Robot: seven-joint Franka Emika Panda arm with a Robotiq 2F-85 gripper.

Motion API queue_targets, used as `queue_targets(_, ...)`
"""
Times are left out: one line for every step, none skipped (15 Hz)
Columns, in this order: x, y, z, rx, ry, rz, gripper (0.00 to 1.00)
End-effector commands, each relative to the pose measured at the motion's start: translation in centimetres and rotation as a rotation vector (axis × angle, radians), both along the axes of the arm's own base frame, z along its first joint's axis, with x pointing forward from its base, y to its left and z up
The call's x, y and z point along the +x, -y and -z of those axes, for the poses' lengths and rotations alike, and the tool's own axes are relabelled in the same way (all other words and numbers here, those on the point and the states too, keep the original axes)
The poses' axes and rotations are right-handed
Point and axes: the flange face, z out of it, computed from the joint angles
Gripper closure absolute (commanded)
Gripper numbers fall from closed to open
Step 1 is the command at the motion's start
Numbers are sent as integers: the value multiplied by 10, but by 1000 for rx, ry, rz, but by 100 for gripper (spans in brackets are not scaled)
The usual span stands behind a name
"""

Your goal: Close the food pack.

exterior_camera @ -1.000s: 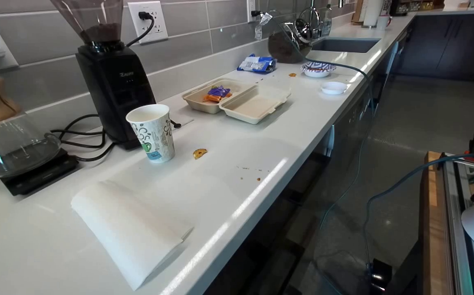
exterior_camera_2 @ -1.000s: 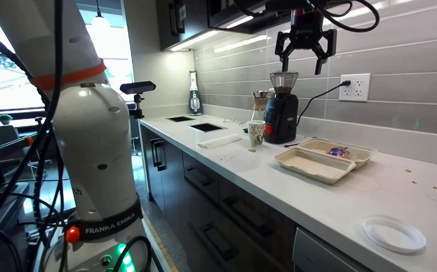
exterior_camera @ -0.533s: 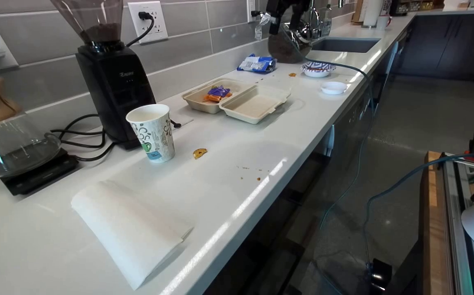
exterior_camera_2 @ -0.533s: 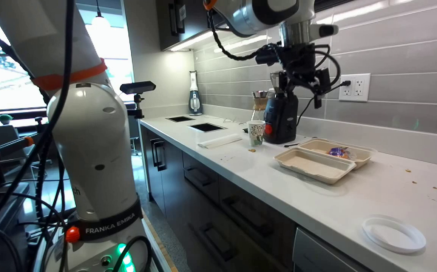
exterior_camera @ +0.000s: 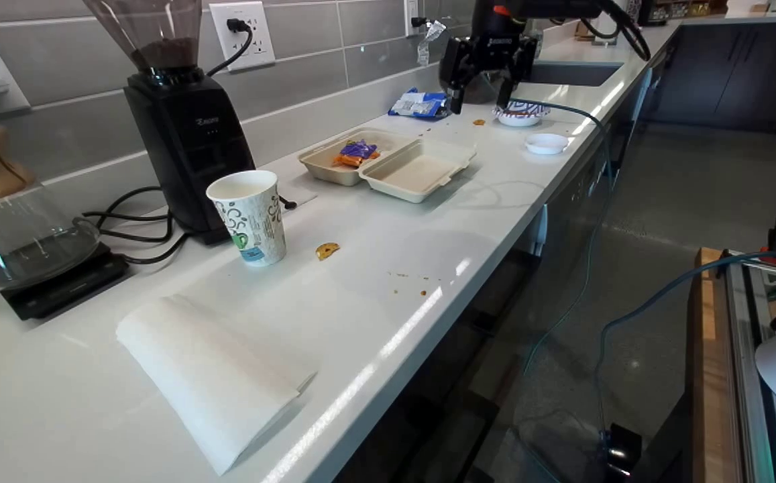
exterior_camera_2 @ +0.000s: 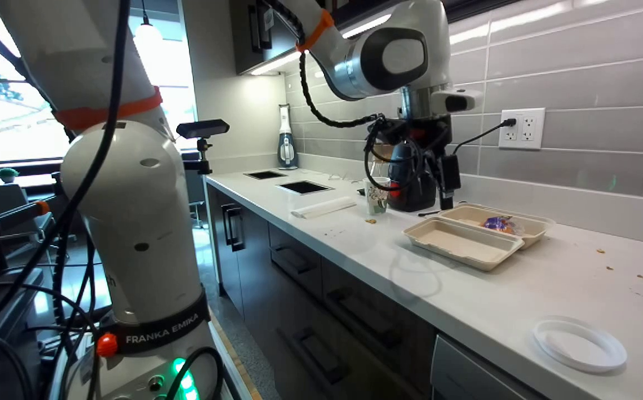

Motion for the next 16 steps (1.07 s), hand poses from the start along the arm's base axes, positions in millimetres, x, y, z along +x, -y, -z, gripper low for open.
queue_targets(9,-6,39,6,-59,147,0)
queue_targets(14,-9,50,19,-74,179,0)
queue_targets(17,-12,58,31,-85,206,0)
queue_targets(21,-13,67,33,-92,228,0)
queue_targets(25,-15,72,38,-91,245,0)
queue_targets(30,-15,76,37,-81,257,0)
queue_targets(34,-15,81,40,-70,270,0)
queue_targets(38,-14,83,42,-59,283,0)
queue_targets(42,-14,85,43,-46,296,0)
queue_targets(45,-14,87,44,-40,307,0)
queue_targets(48,-13,90,45,-37,320,0)
queue_targets(51,-13,94,46,-44,340,0)
queue_targets(52,-13,98,49,-51,354,0)
queue_targets(54,-13,101,49,-56,370,0)
queue_targets(56,-13,102,53,-56,384,0)
queue_targets(57,-12,103,56,-57,395,0)
